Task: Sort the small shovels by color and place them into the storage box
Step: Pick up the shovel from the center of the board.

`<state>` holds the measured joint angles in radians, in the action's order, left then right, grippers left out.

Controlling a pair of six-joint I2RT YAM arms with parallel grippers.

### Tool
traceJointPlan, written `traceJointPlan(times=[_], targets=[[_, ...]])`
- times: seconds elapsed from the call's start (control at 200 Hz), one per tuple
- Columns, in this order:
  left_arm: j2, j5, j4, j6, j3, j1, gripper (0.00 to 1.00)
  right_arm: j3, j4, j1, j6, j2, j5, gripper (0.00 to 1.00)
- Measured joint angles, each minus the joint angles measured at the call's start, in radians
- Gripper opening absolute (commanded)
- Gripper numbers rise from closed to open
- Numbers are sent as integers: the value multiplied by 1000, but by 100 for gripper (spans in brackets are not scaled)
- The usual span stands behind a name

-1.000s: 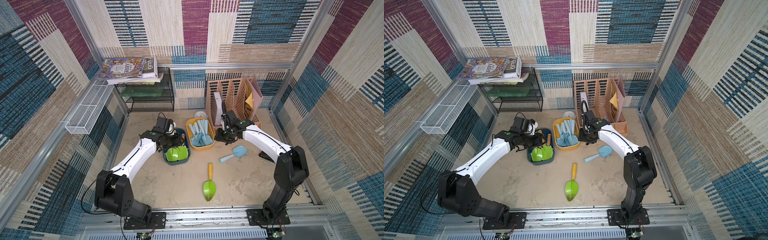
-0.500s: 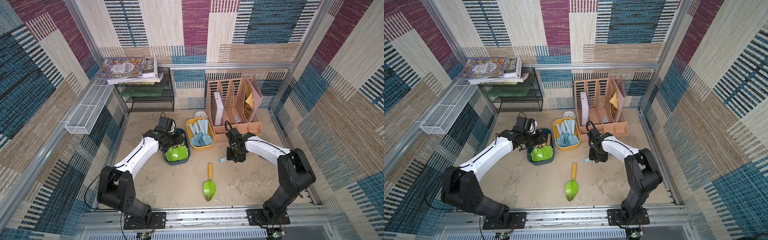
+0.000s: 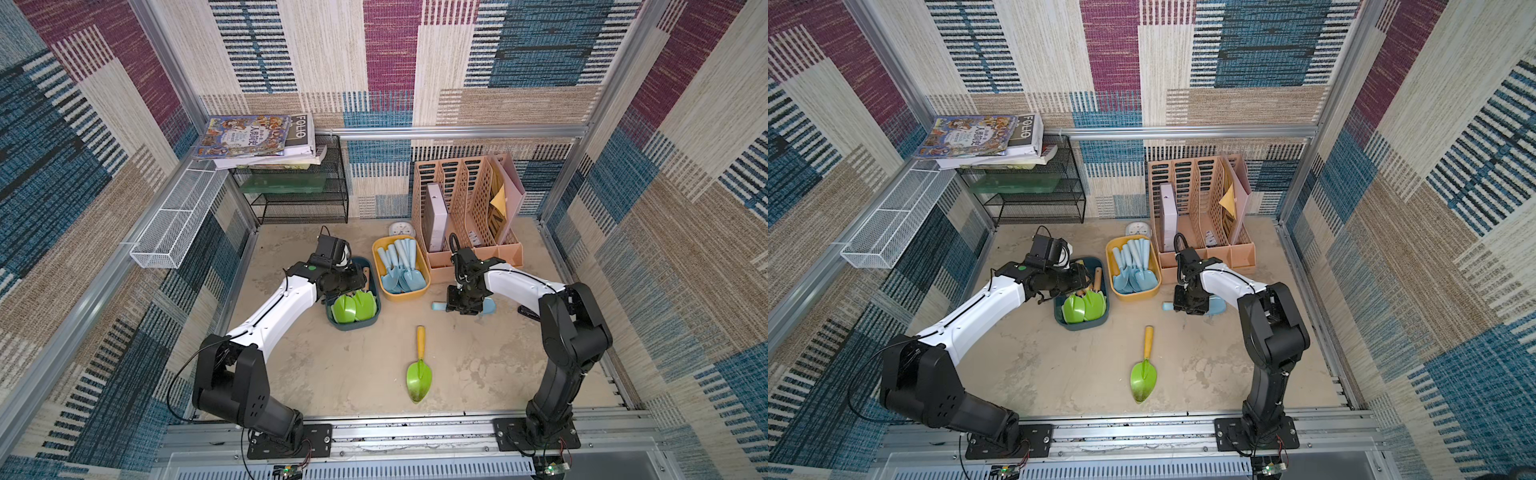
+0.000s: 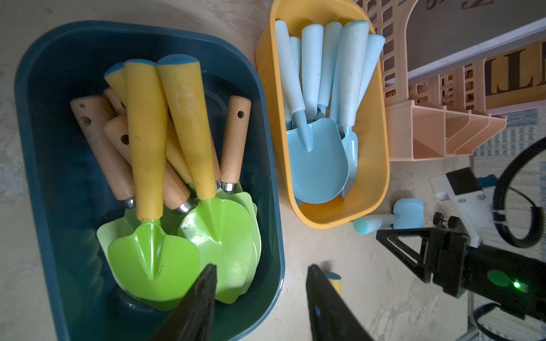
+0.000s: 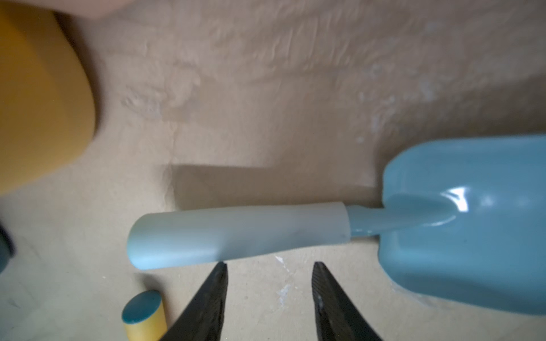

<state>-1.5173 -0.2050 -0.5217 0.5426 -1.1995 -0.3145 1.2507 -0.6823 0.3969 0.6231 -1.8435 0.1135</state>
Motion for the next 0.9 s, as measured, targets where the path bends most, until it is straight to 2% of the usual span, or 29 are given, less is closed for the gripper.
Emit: traceJointPlan(times=[0.245,0.566,0.901], targets=[[13,23,-10,4,8,-1,52,115,29,-54,-16,-70,49,49],[37,26,-26,4,22,-2,52,163,29,-54,-106,-82,68,49],[23,30,-32,7,3,-2,52,211,14,39,-238,-147,-106,50]])
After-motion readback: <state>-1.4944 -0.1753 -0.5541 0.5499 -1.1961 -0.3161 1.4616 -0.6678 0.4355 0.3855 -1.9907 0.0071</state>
